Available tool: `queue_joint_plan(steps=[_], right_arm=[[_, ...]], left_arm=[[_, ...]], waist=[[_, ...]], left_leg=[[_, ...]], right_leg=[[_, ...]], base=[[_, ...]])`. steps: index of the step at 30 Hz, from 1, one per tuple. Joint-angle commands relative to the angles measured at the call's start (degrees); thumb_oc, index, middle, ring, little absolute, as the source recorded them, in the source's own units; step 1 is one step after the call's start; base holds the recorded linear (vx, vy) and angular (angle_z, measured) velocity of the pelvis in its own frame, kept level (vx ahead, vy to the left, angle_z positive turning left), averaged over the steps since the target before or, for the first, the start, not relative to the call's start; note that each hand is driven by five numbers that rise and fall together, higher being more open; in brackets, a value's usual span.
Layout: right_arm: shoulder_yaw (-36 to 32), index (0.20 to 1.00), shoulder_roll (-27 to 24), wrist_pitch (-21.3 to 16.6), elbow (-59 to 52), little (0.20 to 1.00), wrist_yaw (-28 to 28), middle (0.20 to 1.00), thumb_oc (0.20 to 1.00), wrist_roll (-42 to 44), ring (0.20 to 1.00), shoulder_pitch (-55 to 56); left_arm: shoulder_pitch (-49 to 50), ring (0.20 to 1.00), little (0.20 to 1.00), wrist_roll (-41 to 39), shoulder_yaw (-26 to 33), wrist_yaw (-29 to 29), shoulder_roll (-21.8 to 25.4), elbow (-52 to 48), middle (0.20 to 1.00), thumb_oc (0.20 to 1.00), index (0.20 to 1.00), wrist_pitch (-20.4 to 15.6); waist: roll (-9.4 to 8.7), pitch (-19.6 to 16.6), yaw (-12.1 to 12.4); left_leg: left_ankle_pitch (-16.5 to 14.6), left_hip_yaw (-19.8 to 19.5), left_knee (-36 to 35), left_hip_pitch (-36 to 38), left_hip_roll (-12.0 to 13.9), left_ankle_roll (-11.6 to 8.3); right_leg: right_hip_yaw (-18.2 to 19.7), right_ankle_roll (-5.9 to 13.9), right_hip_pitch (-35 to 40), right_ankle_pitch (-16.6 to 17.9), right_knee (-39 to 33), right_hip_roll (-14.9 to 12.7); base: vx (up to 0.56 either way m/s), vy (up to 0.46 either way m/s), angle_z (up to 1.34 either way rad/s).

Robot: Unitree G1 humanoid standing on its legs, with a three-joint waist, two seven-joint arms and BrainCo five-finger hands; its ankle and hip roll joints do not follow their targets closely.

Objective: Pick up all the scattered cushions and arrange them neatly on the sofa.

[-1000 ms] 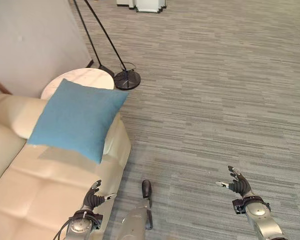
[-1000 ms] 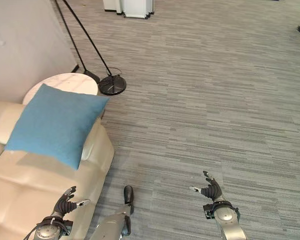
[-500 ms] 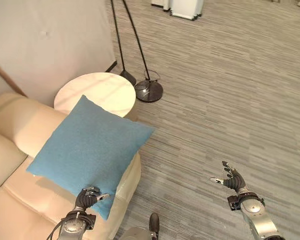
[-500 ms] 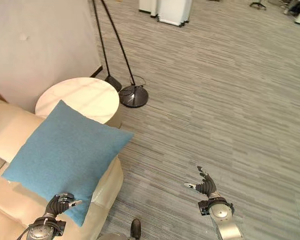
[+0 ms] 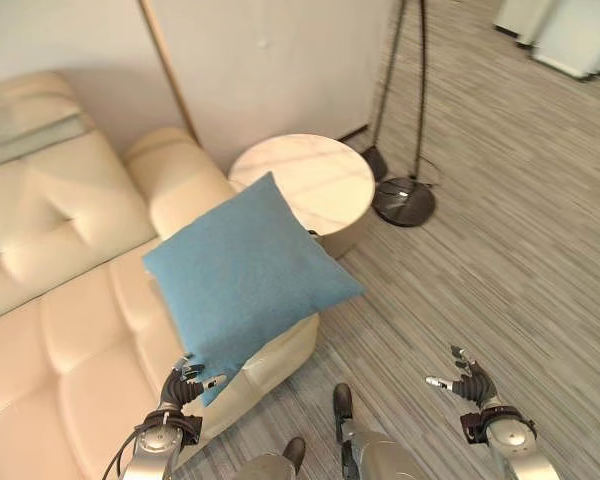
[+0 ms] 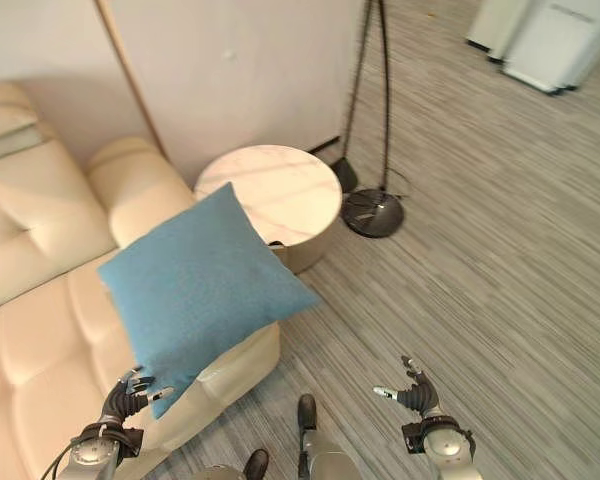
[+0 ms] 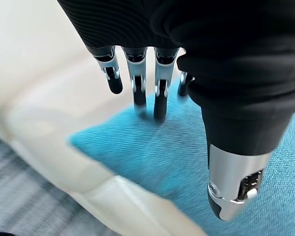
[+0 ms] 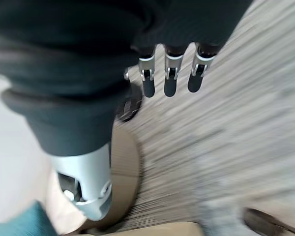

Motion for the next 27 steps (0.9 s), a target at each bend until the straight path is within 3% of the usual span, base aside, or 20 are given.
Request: queue_joint_plan(steps=[1,2,4,5,6,7,8,11,20,25,27], right_arm=[[-2.1,1.000,-2.3,-2.5,-3.6,1.000,-0.5,1.000,1.000,2.7,1.000,1.3],[-2.8,1.000,-2.3,-2.2,-3.6,1.000,-0.9,1.000,1.000,2.6,1.000,1.7],[-2.8,1.000,-2.4,-2.0,-3.5,1.000,-1.2,1.000,1.000,2.7,1.000,1.7],[-2.8,1.000,-2.4,-2.0,-3.5,1.000,-1.2,1.000,1.000,2.7,1.000,1.7],[-2.8,1.000,-2.5,-1.6,-3.4,1.000,-1.6,1.000,1.000,2.7,1.000,2.0],[-2.8,1.000,-2.4,-1.6,-3.4,1.000,-1.6,1.000,1.000,2.8,1.000,2.0],[-2.5,1.000,-2.6,-1.2,-3.1,1.000,-1.8,1.000,1.000,2.7,1.000,2.1],[-2.2,1.000,-2.5,-0.8,-2.7,1.000,-1.6,1.000,1.000,2.4,1.000,1.9],[-1.5,1.000,-1.2,0.3,-3.5,1.000,-0.1,1.000,1.000,0.0,1.000,2.0],[-1.0,1.000,-0.3,0.5,-3.4,1.000,0.6,1.000,1.000,-0.6,1.000,1.4],[-0.6,1.000,0.1,0.4,-3.4,1.000,0.6,1.000,1.000,-0.5,1.000,1.2]], left_arm=[[0.3,1.000,1.000,-2.0,0.6,0.1,2.5,-2.0,1.000,1.000,1.000,-1.8],[0.1,1.000,1.000,-2.3,0.4,0.0,2.5,-2.6,1.000,1.000,1.000,-1.6],[-0.7,1.000,1.000,-2.3,-0.1,-0.1,2.8,-2.9,1.000,1.000,1.000,-1.6],[-0.7,1.000,1.000,-2.3,-0.1,-0.1,2.8,-2.9,1.000,1.000,1.000,-1.6],[-1.8,1.000,1.000,-1.5,-0.7,0.0,3.4,-3.0,1.000,1.000,1.000,-1.5],[-1.8,1.000,1.000,-1.5,-0.7,0.0,3.4,-3.0,1.000,1.000,1.000,-1.5],[-2.4,1.000,1.000,-0.8,-1.3,0.1,3.8,-2.7,1.000,1.000,1.000,-1.4],[-2.4,1.000,1.000,-0.4,-1.7,-0.1,4.1,-3.0,1.000,1.000,1.000,-1.3],[0.0,1.000,1.000,0.7,-0.8,-1.2,5.1,-4.6,1.000,1.000,1.000,-0.3],[0.1,1.000,1.000,0.6,-0.3,-1.4,5.8,-5.6,1.000,1.000,1.000,0.0],[0.1,1.000,1.000,0.6,-0.2,-1.2,5.8,-5.5,1.000,1.000,1.000,0.1]], waist=[[-0.44,-1.3,-0.8],[-0.25,-1.0,-1.6],[-0.52,-1.0,-2.5],[-0.52,-1.1,-2.5],[-0.89,-1.3,-3.0],[-0.86,-1.2,-3.0],[-0.93,-1.5,-3.3],[-1.01,-1.7,-3.6],[-1.87,-3.7,-2.9],[-1.73,-2.8,-2.6],[-1.16,-1.7,-3.0]], left_leg=[[0.5,7.2,1.7,-1.7,-0.2,-2.28],[1.2,14.7,2.3,-3.5,3.5,-3.00],[2.6,22.9,2.7,-5.8,7.4,-2.96],[2.6,22.9,2.8,-5.8,7.4,-2.96],[4.4,29.3,2.6,-8.0,10.1,-3.36],[4.2,29.3,2.8,-7.9,10.2,-3.40],[6.4,31.6,1.5,-9.1,11.2,-4.17],[6.7,32.6,0.9,-8.8,11.6,-4.38],[3.2,32.5,-1.5,-4.7,8.9,-1.56],[1.1,31.8,-1.9,-3.2,7.1,0.66],[0.6,31.1,-2.4,-1.8,6.5,1.27]], right_leg=[[-0.6,3.03,6.4,-6.8,-0.1,-2.2],[-3.8,3.04,8.1,-8.4,-0.4,-3.8],[-6.8,3.08,9.0,-9.0,-1.3,-5.1],[-6.8,3.08,9.0,-9.0,-1.3,-5.1],[-9.0,3.03,10.2,-9.5,-2.0,-5.9],[-9.0,3.04,10.3,-9.6,-2.0,-5.8],[-10.1,2.99,11.1,-9.6,-2.2,-6.0],[-10.8,3.19,12.3,-10.1,-2.3,-6.3],[-8.0,4.69,13.9,-11.6,0.7,-8.5],[-5.7,5.71,10.0,-10.4,10.7,-9.9],[-4.3,5.62,6.3,-9.5,15.8,-9.1]], base=[[0.05,-0.037,0.86],[0.00,-0.002,0.70],[0.00,-0.015,1.47],[0.04,-0.027,1.22],[0.05,-0.013,0.54],[0.14,0.018,0.75],[0.15,0.064,0.87],[0.19,0.102,0.38],[0.17,0.185,-0.18],[0.08,0.187,-0.07],[0.11,0.190,-0.12]])
